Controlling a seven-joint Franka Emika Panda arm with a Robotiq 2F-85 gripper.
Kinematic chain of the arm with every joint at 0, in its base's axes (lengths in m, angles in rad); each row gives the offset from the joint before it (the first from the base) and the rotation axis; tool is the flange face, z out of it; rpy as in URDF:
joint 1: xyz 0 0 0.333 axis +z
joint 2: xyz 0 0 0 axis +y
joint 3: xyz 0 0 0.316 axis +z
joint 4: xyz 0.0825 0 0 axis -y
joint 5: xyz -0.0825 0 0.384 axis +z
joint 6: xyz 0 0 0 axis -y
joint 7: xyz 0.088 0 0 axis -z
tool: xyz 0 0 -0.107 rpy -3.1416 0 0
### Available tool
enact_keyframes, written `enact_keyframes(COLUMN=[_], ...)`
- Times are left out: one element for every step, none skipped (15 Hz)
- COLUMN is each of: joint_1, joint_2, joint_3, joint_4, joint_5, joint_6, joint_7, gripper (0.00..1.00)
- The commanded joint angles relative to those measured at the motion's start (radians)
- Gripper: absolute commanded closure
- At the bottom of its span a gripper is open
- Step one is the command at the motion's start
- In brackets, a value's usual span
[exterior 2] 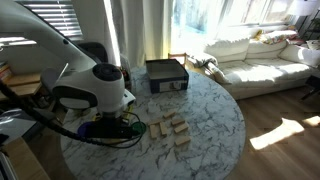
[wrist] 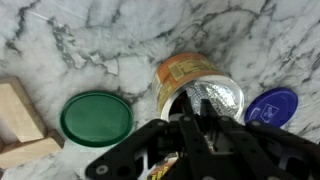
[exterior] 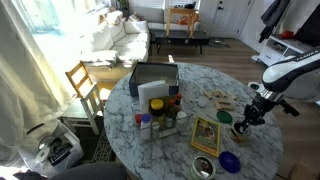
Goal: Move the can to the left then put the lid on top
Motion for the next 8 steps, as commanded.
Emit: enact_keyframes(joint_1=[0.024,0.027,0.033,0.040,0.052,0.061,0.071,0.059], joint_2=[-0.037,-0.050,-0.060,-0.064,-0.053,-0.037,-0.013,0.003], joint_3=[-0.023,-0.023,-0.021,-0.020,-0.016,-0.013,-0.010,0.011], joint_4=[-0.013,-0.012,-0.009,-0.002,0.005,0.012,0.025,0.030], joint_5=[-0.014,-0.011,-0.013,-0.011,-0.014,-0.026,-0.024,-0.027], joint_6=[0.031,0.031,0.035,0.044,0.076,0.117,0.156,0.192], joint_7=[0.055,0.075,0.096,0.137,0.216,0.297,0.353,0.415], gripper=[0.53,0.45,0.38,0.31,0.23,0.16,0.07,0.01])
